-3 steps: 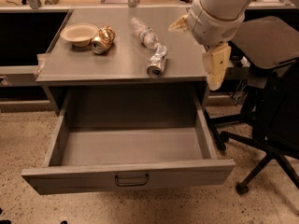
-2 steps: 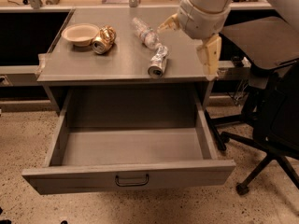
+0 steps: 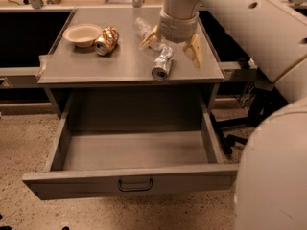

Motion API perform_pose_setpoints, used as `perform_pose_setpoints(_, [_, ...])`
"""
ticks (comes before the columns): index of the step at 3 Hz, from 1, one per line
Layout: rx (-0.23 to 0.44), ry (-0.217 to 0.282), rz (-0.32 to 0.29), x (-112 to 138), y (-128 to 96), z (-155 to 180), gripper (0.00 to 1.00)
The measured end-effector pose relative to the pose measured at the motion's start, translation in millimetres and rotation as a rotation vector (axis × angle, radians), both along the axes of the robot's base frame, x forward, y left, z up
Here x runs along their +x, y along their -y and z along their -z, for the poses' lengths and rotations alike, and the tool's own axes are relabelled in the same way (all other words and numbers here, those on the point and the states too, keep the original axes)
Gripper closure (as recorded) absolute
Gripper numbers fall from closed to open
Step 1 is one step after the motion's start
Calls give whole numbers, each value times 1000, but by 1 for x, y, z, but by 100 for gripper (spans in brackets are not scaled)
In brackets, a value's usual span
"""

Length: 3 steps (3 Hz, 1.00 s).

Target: Place redbull can into top drawer

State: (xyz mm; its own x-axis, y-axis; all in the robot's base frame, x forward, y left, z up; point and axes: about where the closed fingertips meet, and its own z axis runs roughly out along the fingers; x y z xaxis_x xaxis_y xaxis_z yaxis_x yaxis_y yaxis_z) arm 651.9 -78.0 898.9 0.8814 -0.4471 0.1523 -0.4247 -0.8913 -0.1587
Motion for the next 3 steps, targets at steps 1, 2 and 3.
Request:
perform_pose_setpoints(1, [-67, -2, -220, 25, -16, 38, 3])
perform_pose_setpoints(2, [-105, -12, -311, 36, -24, 56, 26])
perform_pose_setpoints(3, [-117, -28, -331, 43, -24, 67, 57])
